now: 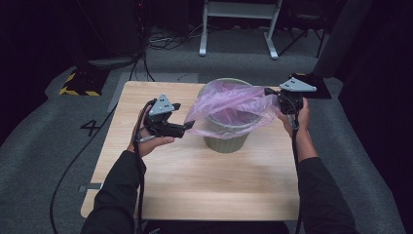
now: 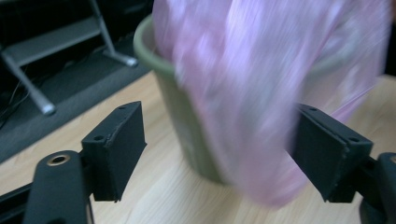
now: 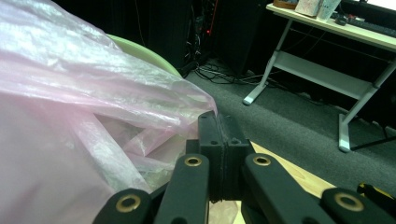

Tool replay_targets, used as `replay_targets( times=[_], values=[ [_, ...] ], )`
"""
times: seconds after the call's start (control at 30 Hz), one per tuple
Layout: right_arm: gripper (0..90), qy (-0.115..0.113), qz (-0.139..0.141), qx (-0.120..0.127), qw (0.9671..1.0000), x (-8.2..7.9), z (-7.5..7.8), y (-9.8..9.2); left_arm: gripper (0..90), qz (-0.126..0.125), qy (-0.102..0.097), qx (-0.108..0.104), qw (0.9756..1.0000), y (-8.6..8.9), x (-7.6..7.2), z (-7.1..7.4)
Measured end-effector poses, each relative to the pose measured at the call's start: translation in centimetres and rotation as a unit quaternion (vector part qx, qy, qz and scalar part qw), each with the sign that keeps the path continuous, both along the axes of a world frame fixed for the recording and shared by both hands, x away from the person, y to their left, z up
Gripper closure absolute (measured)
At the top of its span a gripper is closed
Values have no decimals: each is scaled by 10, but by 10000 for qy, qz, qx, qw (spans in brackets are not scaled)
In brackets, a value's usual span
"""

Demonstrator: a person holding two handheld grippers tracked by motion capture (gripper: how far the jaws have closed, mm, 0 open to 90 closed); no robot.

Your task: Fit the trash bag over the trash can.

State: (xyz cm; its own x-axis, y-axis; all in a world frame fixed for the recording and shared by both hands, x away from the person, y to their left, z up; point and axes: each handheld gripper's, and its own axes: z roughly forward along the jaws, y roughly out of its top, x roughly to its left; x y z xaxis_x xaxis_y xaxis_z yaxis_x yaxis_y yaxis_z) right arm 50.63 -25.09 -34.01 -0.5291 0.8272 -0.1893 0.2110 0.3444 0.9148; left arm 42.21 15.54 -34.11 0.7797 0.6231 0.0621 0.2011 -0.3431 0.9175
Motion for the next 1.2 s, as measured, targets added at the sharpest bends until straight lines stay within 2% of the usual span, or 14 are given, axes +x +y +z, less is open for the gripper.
replay_targets(
  times=[0.13,0.23,0.27,0.3,0.33,0.43,0.5,0.57,0.67,0.73,0.77,0.87,1.07,1.2],
  values=[
    [900,-44,23,-41,10000,-2,2,0,196,-89,-113,-82,9999,-8,-2,10],
    [900,-38,51,-74,10000,-2,3,0,219,-82,-213,277,9994,-24,0,11],
    [900,-50,56,-91,9999,-2,3,0,241,-145,-200,301,9992,-27,1,11],
    [900,-55,56,-96,9999,-3,3,0,270,-112,-234,391,9989,-32,3,11],
    [900,-57,60,-106,9999,-3,4,-1,306,86,-312,589,9977,-37,5,11],
    [900,-67,118,-148,9998,-3,4,-1,507,195,-326,633,9973,-41,12,12],
    [900,-67,159,-149,9997,-3,4,-1,630,152,-316,713,9968,-41,18,11],
    [900,-62,162,-170,9997,-3,3,-2,754,243,-328,671,9969,-41,23,10],
    [900,-24,126,-176,9998,-1,2,-4,854,364,-127,327,9987,-36,37,7],
    [900,41,91,-170,9998,0,-1,-5,878,506,75,137,9986,-34,49,2],
    [900,58,52,-186,9998,1,-2,-5,880,583,111,141,9981,-34,53,0],
    [900,112,10,-245,9996,3,-6,-4,881,811,294,-81,9962,-32,66,-7],
    [900,215,-53,-276,9994,7,-13,-3,886,1196,376,-37,9921,-36,82,-20],
    [900,282,-15,-225,9993,8,-16,-3,885,1246,480,-48,9910,-40,90,-24]
  ],
)
